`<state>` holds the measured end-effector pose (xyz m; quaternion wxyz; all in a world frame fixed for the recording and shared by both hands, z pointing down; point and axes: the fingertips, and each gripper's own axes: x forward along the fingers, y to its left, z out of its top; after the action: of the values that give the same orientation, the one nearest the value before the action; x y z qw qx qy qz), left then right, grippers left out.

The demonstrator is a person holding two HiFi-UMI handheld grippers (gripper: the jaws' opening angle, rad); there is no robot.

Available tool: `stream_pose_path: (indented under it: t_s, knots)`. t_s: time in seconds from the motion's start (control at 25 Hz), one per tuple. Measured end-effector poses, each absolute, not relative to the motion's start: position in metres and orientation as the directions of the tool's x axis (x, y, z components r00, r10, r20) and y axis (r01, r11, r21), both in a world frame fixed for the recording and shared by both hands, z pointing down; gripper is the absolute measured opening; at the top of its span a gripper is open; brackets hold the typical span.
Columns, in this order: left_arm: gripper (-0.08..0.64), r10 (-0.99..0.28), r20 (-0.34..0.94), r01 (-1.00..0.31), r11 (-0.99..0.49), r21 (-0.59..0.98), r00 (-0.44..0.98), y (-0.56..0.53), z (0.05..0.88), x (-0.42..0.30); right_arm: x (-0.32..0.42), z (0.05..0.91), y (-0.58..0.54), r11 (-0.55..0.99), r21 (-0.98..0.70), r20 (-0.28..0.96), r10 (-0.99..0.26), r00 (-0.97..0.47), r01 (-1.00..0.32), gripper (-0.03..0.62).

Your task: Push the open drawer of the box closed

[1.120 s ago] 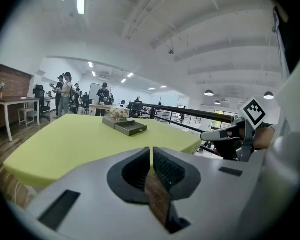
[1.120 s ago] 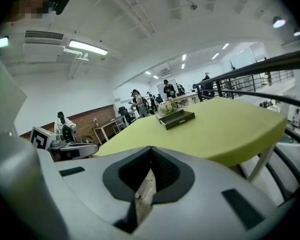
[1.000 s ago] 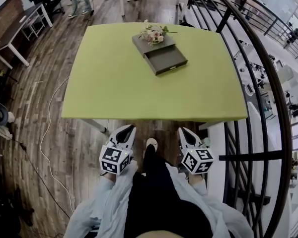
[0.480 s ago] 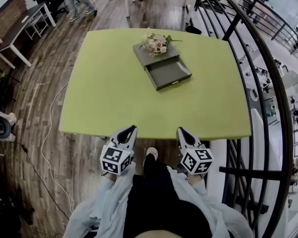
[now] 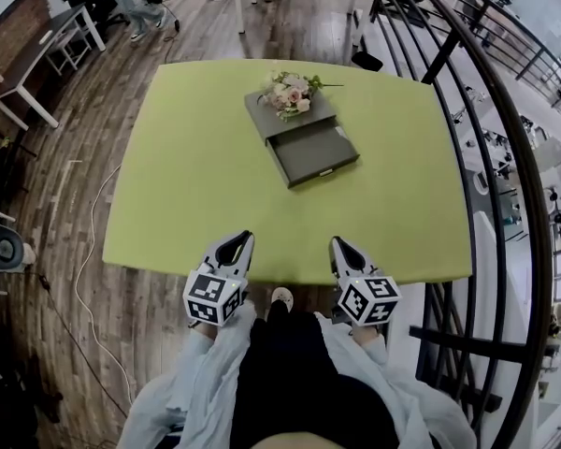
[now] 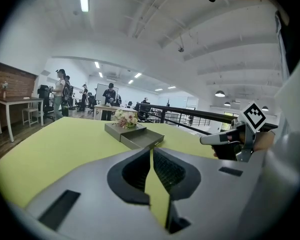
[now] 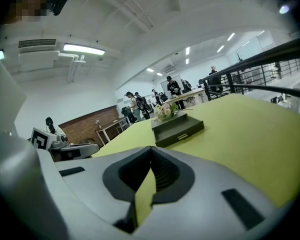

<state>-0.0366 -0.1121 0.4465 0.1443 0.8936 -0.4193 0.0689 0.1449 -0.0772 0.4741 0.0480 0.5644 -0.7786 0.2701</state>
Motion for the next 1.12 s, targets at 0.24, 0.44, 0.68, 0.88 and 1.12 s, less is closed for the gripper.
stream_pose_path:
  t_s: [0.24, 0.44, 0.68, 0.88, 1.12]
  knots:
    - [0.028, -0.721, 0.25, -0.763, -0.621, 0.181, 0.646, -0.124, 0.45, -0.026, 0.157, 0.48, -0.091, 0.206, -0.376, 0.377, -0.857, -0.352, -0.903, 0.008]
    - [0.028, -0.728, 0.267, -0.772, -0.619, 0.14, 0.632, -0.126, 0.454, -0.031, 0.158, 0.489, -0.091, 0.191, -0.418, 0.385, -0.849, -0.363, -0.888, 0.008]
    - [0.028, -0.73, 0.286, -0.782, -0.601, 0.164, 0.621, -0.122, 0.464, -0.038, 0.158, 0.487, -0.094, 0.148, -0.49, 0.372, -0.856, -0.36, -0.859, 0.008]
    - [0.028, -0.716, 0.295, -0.772, -0.614, 0.165, 0.633, -0.127, 0.47, -0.03, 0.156, 0.493, -0.1, 0.112, -0.677, 0.306, -0.856, -0.417, -0.727, 0.035]
    - [0.028, -0.692, 0.308, -0.754, -0.634, 0.174, 0.653, -0.138, 0.469, -0.021, 0.163, 0.473, -0.123, 0.08, -0.935, 0.093, -0.885, -0.456, -0.346, 0.228]
